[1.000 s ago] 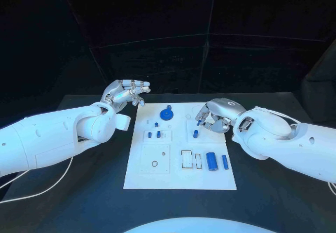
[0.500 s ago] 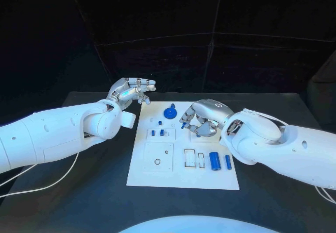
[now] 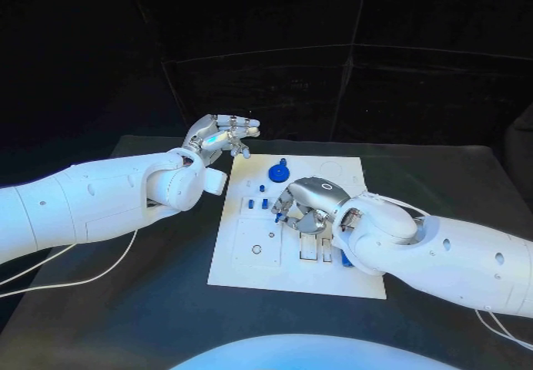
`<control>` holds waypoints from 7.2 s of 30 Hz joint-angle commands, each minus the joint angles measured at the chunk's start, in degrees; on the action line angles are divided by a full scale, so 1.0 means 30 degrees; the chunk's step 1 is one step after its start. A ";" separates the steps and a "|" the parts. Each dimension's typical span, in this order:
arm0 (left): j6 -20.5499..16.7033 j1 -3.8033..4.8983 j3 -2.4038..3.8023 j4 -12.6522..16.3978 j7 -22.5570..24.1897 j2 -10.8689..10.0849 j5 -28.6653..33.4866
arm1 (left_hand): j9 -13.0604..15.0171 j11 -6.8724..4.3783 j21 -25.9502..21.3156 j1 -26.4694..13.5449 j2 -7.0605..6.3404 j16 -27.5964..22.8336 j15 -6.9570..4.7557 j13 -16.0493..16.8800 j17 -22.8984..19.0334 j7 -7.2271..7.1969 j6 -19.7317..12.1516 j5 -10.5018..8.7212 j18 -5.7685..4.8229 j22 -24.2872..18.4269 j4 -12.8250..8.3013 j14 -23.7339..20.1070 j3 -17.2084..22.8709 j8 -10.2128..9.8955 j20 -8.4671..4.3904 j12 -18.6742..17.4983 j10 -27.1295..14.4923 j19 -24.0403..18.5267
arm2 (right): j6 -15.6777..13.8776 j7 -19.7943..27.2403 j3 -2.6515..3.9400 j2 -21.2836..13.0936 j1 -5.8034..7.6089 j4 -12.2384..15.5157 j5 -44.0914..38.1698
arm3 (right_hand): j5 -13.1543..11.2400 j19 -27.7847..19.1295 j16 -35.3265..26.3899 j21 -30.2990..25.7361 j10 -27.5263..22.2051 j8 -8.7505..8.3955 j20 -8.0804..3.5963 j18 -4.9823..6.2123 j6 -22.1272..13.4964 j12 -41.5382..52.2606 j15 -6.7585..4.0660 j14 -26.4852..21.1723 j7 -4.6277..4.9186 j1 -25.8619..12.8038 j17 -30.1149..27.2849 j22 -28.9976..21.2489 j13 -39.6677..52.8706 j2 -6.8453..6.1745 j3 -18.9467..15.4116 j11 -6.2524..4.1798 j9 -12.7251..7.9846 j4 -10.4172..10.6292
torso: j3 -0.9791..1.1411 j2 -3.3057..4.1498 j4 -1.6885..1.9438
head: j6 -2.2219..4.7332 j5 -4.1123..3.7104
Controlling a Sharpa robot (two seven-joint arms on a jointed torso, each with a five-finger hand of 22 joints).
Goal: Assemble the parts on the task board
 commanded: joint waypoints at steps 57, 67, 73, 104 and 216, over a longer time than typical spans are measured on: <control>0.0235 0.0032 0.0014 -0.0256 -0.0040 -0.0022 0.0061 | -0.0023 0.0045 -0.0057 -0.0064 -0.0067 0.0001 0.0010 -0.0015 0.0022 0.0098 -0.0103 0.0095 0.0108 -0.0039 -0.0058 -0.0120 -0.0077 -0.0069 0.0026 0.0140 -0.0129 -0.0134 | 0.1900 -0.0099 -0.0075 0.1189 -0.0826 -0.0907 -0.2170 | 0.0094 0.0066 0.0012 0.0050 0.0072 -0.0020 0.0026 -0.0248 0.0081 -0.0107 -0.0088 0.0684 0.0009 -0.0240 -0.0173 -0.0055 -0.0011 -0.0036 0.0131 0.0036 0.0006 -0.0127 | -0.0015 -0.0010 0.0006 | -0.0340 0.0428; 0.0230 0.0036 0.0014 -0.0331 -0.0092 -0.0026 0.0061 | -0.0021 0.0047 -0.0061 -0.0063 -0.0062 0.0001 0.0011 -0.0015 0.0007 0.0100 -0.0103 0.0095 0.0109 -0.0041 -0.0058 -0.0127 -0.0079 -0.0068 0.0029 0.0146 -0.0135 -0.0134 | 0.1793 0.0096 -0.0085 0.1263 -0.0862 -0.0975 -0.2170 | 0.0029 -0.0076 0.0058 -0.0051 -0.0416 -0.0173 0.0100 -0.0226 -0.0555 -0.0344 0.0044 0.0641 0.0209 -0.0616 -0.0182 -0.0234 -0.0056 -0.0287 0.0149 0.0209 -0.0102 -0.0345 | -0.0021 -0.0029 0.0013 | -0.0367 0.0460; 0.0218 0.0040 0.0014 -0.0352 -0.0214 -0.0057 0.0061 | -0.0019 0.0055 -0.0067 -0.0081 -0.0050 0.0010 0.0015 -0.0015 0.0005 0.0108 -0.0105 0.0094 0.0110 -0.0044 -0.0043 -0.0129 -0.0085 -0.0068 0.0034 0.0154 -0.0143 -0.0134 | 0.0941 0.0343 -0.0092 0.1239 -0.0864 -0.1111 -0.1954 | -0.0256 -0.2368 -0.3465 -0.2876 -0.3776 -0.0166 0.0734 0.0536 -0.3696 -0.0758 0.0744 -0.1264 0.0951 -0.1119 -0.4663 -0.4679 -0.0064 -0.0797 0.0284 0.1066 -0.0150 -0.0782 | -0.0019 -0.0012 -0.0003 | -0.0364 0.0448; 0.0380 0.0034 0.0005 -0.0284 -0.0103 -0.0112 0.0061 | -0.0013 0.0058 -0.0097 -0.0036 0.0019 0.0065 0.0025 -0.0011 -0.0005 0.0119 -0.0131 0.0097 0.0119 -0.0062 -0.0057 -0.0139 -0.0060 -0.0073 0.0052 0.0209 -0.0192 -0.0124 | 0.0247 -0.0590 0.0193 -0.3738 0.0666 0.1742 0.0758 | -0.0407 -0.0082 -0.1027 -0.0522 -0.3197 -0.0059 0.0647 -0.0154 -0.2578 0.1404 0.0382 0.0345 0.0301 -0.2904 -0.2546 -0.1021 -0.0049 -0.1361 -0.2460 0.0552 -0.0049 -0.0586 | -0.0034 -0.0034 -0.0053 | 0.0240 -0.0057; 0.1509 0.0047 -0.0016 -0.0933 -0.0706 0.0235 -0.0044 | 0.0005 0.0105 -0.0185 -0.0139 0.0012 0.0203 0.0065 0.0006 -0.0182 0.0164 -0.0166 0.0090 0.0124 -0.0109 -0.0069 -0.0244 -0.0233 -0.0033 0.0096 0.0440 -0.0354 -0.0092 | 0.1490 0.1299 -0.0053 0.0688 0.0231 0.0858 0.1887 | -0.1717 0.0884 0.0196 0.1315 0.0683 0.0412 -0.0029 -0.0606 -0.0131 0.0467 -0.0222 0.0344 -0.0100 0.0121 -0.2303 0.1768 0.0028 0.1109 -0.1552 -0.0164 0.0209 -0.0471 | -0.0023 -0.0010 0.0025 | -0.0235 0.0728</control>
